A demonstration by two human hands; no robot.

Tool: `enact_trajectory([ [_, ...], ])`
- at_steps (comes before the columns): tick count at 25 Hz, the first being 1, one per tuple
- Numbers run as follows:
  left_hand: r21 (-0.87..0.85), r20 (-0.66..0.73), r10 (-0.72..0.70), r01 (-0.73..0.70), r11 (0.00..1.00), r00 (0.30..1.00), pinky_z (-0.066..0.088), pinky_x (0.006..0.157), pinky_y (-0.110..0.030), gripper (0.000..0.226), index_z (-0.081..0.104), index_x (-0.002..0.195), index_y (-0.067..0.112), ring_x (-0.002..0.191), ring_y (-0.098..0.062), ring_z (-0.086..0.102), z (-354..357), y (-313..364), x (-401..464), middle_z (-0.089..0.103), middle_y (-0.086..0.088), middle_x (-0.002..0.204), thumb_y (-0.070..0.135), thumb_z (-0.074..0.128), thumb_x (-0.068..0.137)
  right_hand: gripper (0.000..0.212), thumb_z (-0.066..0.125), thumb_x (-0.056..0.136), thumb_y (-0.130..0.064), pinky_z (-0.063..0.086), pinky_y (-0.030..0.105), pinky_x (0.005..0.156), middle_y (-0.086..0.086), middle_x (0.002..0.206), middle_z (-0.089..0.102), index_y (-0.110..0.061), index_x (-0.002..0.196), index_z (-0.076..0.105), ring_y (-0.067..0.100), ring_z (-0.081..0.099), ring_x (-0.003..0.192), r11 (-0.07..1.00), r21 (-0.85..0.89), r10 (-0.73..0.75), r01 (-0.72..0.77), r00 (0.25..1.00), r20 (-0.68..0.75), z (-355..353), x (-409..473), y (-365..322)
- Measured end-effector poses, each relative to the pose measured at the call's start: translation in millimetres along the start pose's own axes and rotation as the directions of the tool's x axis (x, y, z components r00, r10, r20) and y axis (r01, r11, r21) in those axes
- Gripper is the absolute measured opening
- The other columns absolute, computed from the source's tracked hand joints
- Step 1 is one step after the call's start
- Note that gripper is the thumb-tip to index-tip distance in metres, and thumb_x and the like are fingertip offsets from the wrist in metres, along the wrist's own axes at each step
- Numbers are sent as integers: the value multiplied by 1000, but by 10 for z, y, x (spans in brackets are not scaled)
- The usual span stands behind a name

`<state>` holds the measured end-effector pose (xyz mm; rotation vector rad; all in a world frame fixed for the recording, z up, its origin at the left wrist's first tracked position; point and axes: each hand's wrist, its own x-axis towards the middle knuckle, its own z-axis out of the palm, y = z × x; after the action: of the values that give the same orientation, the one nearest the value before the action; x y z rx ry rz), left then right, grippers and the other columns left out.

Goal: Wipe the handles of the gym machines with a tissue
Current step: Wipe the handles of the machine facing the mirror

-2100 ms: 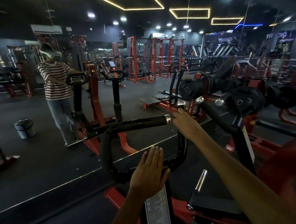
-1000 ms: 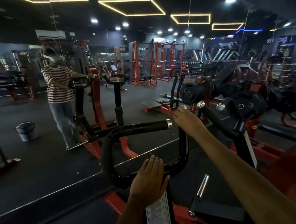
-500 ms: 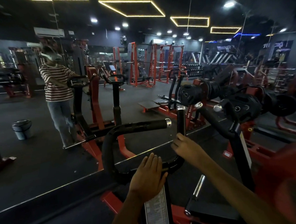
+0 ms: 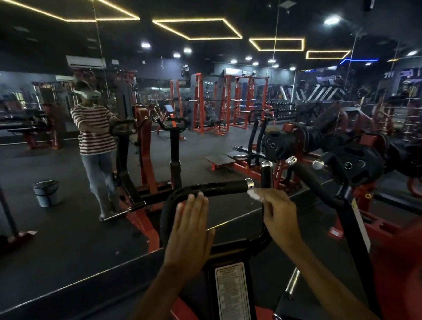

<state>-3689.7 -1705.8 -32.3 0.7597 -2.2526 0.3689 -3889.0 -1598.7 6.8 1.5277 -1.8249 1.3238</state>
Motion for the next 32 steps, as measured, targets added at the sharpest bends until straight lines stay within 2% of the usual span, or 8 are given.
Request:
enact_trajectory([
  [2,21,-19,-91,92,996,996,12,118,-47,69,13,148,5,145,-28,10,-66,-264,23,12,-14,156,37,37,92,31,58,83,3,45,24,95,10,112,65,-5,112,64,20,58,110,999,32,14,-11,996,-87,148,126,-248],
  [5,-5,17,-113,113,994,993,13,118,-44,71,3,149,8,145,-26,12,-25,-524,-42,9,-13,157,32,38,92,34,51,83,-11,50,34,96,11,114,65,-4,114,63,22,59,110,994,24,-107,108,994,-35,539,208,-636],
  [9,-66,44,-77,80,995,996,6,119,-38,73,-13,149,16,146,-20,0,52,-581,-98,-3,-8,159,29,30,92,44,63,77,-13,57,35,83,13,124,60,-6,120,58,25,57,108,920,-184,-325,346,936,137,1110,147,-924],
  [13,-109,52,-63,68,992,997,7,120,-39,69,-11,150,15,147,-19,-3,34,-586,-94,-8,-7,159,28,25,93,62,77,60,-13,53,31,88,12,123,62,-4,119,62,22,46,108,762,-403,-453,507,862,227,1081,158,-850],
  [17,-113,73,-76,84,990,994,8,120,-40,69,-9,149,12,146,-18,-8,32,-595,-92,-13,-6,158,23,26,91,65,85,48,4,57,28,70,12,109,68,-1,110,67,23,63,82,825,-468,-310,318,946,97,831,355,-455],
  [20,-123,76,-63,72,990,995,5,119,-38,69,-11,149,12,146,-17,-10,38,-598,-90,-15,-4,158,24,25,92,59,82,53,10,56,29,66,13,107,68,0,109,67,27,63,84,873,-454,-168,178,984,64,608,401,-163],
  [27,-116,78,-69,77,990,995,11,118,-42,76,-9,149,10,146,-20,-8,40,-596,-88,-12,-7,158,15,38,90,44,66,77,6,52,32,79,17,116,62,4,120,58,31,55,98,924,-356,131,-141,990,-54,581,359,-221],
  [32,-123,69,-86,94,988,994,6,120,-39,79,-9,149,9,146,-19,-10,48,-572,-84,-13,-7,158,12,41,88,28,59,86,0,40,24,90,18,113,61,3,113,61,29,53,110,960,-187,200,-208,978,-64,707,376,-613],
])
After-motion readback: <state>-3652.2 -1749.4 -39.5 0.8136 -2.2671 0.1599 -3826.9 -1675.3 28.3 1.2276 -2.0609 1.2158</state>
